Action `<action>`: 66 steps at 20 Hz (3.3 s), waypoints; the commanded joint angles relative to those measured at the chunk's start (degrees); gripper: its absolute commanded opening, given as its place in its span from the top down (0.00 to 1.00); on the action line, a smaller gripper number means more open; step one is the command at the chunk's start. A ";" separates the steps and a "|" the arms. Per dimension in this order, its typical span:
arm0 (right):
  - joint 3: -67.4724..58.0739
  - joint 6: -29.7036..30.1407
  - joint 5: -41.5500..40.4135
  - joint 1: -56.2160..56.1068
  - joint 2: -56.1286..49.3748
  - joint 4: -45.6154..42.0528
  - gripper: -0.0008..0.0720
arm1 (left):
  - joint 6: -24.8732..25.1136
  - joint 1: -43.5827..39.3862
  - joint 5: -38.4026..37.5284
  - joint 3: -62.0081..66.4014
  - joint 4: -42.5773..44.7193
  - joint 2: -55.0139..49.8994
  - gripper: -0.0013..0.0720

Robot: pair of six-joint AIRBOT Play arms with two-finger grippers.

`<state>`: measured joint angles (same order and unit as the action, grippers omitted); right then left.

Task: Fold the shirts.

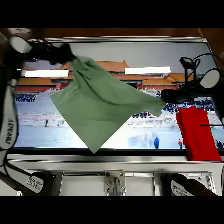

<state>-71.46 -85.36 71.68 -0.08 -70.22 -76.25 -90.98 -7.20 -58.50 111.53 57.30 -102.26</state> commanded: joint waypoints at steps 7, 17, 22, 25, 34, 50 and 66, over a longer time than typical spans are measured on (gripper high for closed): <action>0.76 1.81 0.00 -0.02 -5.14 -0.33 0.90 | -1.75 8.09 -30.38 -0.15 2.78 -0.13 0.13; 0.76 1.84 -1.14 -0.02 -5.16 -2.10 0.90 | 1.44 9.64 -8.02 -82.16 -11.28 41.07 0.09; 0.76 1.81 -1.57 -0.04 -5.16 -2.08 0.90 | 7.67 3.04 5.81 -92.96 -26.38 40.46 0.09; 0.76 1.79 -1.60 -0.04 -5.16 -2.08 0.90 | 7.63 -3.91 12.28 -92.67 -31.91 37.31 0.09; 0.76 1.40 -1.79 -0.02 -5.16 -2.08 0.90 | 9.77 -11.72 19.63 -82.64 -37.38 25.90 0.82; -32.87 2.23 -33.88 -0.02 26.05 -9.70 0.90 | 2.19 3.78 -0.57 4.13 8.61 53.64 0.93; -33.86 5.70 6.23 -0.02 10.16 -18.78 0.90 | -4.83 4.02 -21.44 -23.39 26.88 51.84 0.93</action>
<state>-105.23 -80.12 71.66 -0.14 -51.53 -93.84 -94.61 -3.25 -79.88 96.03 79.02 -47.57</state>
